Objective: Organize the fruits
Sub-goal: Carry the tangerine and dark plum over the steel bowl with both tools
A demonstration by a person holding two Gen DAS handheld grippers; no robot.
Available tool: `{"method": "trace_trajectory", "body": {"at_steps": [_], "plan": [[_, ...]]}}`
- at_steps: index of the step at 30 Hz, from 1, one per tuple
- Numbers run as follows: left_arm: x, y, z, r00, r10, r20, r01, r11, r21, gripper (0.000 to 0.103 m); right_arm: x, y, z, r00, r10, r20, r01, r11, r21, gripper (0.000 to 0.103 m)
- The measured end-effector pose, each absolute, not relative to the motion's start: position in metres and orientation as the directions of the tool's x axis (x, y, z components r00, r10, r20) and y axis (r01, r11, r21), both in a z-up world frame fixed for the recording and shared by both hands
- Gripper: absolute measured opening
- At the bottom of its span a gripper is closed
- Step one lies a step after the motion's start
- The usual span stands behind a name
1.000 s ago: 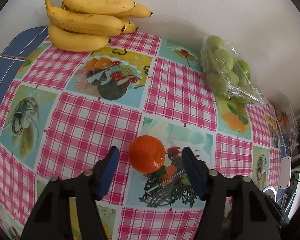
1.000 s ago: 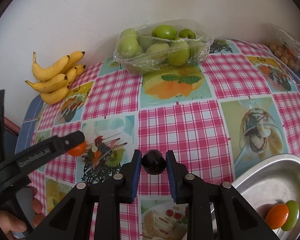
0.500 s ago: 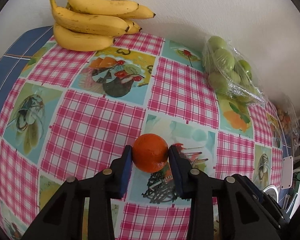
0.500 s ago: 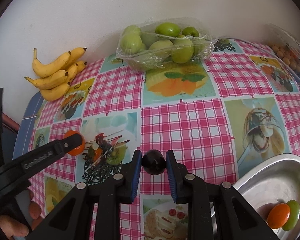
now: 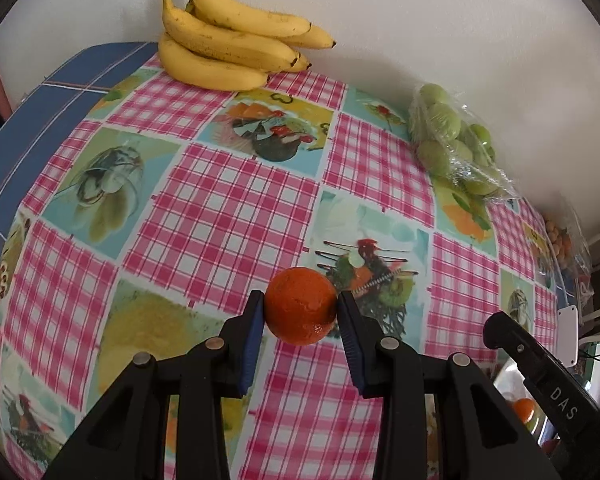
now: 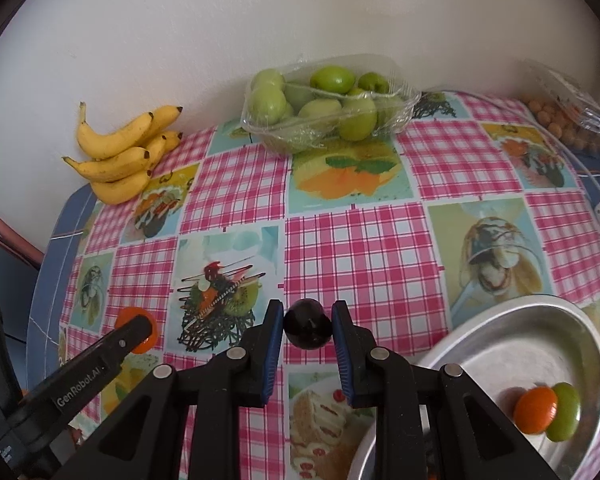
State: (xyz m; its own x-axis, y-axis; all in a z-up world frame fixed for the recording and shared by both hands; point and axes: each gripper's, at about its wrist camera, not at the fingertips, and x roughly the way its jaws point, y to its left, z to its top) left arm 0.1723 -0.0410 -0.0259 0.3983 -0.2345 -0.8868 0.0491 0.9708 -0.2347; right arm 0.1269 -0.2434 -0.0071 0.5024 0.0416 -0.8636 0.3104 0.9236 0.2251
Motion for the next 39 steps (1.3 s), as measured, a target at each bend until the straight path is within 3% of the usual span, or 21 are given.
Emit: {"method": "trace_trajectory", "body": {"at_steps": [18,39], "plan": [[0.115,-0.018,0.011,0.456,-0.233,-0.859,0.044,0.97,-0.24,0.038,0.074,-0.224,0.05,0.554,0.001,-0.833,0.293,0.936,0.196,0.027],[0.057,-0.016,0.02,0.457,-0.273,-0.846,0.074,0.96,-0.27,0.038,0.01,-0.21,0.029,0.507,0.025,-0.862,0.284,0.939,0.194,0.027]]}}
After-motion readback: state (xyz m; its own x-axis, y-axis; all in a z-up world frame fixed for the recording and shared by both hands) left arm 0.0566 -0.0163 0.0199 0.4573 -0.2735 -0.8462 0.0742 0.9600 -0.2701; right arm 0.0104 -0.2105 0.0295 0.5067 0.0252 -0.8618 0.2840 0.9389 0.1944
